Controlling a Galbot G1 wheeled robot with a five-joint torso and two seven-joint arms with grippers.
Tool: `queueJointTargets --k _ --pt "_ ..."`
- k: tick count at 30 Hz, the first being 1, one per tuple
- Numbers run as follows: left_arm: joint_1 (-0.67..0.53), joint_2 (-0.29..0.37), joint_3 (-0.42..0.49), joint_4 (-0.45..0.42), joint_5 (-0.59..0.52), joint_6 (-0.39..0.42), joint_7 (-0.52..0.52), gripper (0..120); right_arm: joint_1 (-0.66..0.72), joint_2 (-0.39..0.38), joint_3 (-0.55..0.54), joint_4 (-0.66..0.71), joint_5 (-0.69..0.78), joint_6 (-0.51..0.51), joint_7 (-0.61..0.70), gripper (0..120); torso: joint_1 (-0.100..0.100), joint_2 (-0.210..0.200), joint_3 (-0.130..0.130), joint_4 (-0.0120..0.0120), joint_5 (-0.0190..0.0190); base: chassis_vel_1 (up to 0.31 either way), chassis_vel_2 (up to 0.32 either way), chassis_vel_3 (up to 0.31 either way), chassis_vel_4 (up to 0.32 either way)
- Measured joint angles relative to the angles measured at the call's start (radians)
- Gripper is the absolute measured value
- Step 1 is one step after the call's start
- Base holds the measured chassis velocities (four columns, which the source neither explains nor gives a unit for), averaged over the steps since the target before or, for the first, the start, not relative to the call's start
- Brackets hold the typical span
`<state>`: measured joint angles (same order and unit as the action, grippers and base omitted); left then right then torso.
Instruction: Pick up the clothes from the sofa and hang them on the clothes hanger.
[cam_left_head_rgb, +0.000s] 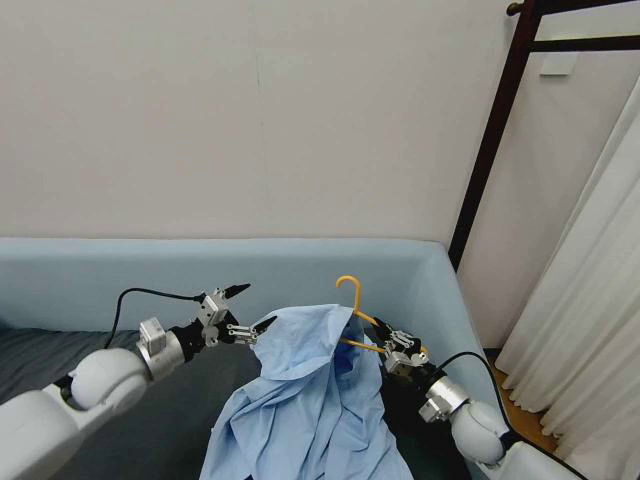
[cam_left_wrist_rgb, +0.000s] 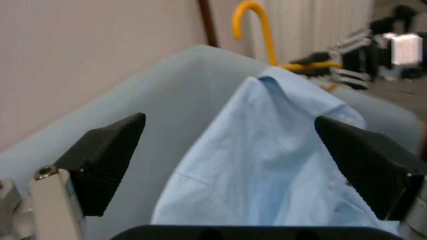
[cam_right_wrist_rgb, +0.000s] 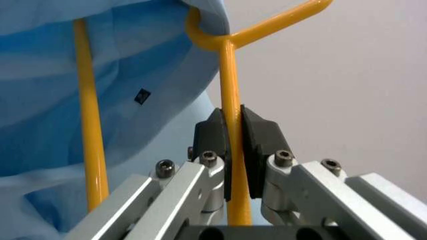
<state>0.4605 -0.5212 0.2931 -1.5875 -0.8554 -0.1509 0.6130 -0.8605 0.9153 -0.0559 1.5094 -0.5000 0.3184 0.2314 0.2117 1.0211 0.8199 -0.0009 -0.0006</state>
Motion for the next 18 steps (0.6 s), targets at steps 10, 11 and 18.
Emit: queueJointTargets --k 10,11,18 --pt "-0.418 -0.253 0.345 0.359 -0.060 0.014 0.259 100 -0.056 -0.046 0.052 0.064 -0.009 0.018 -0.009 5 0.000 0.000 0.000 -0.0004 0.0009 0.000 0.000 0.000 0.000" --pt "-0.453 -0.284 0.390 0.399 -0.061 0.017 0.283 100 -0.064 -0.052 0.059 0.070 -0.011 0.019 -0.009 5 0.000 0.000 0.000 -0.0001 0.0005 0.000 0.000 0.000 0.000" --pt "-0.526 -0.378 0.502 0.515 0.026 -0.001 0.362 100 -0.076 -0.068 0.095 0.097 -0.094 0.073 -0.009 5 0.000 0.000 0.000 -0.0003 0.0004 0.000 0.000 0.000 0.000"
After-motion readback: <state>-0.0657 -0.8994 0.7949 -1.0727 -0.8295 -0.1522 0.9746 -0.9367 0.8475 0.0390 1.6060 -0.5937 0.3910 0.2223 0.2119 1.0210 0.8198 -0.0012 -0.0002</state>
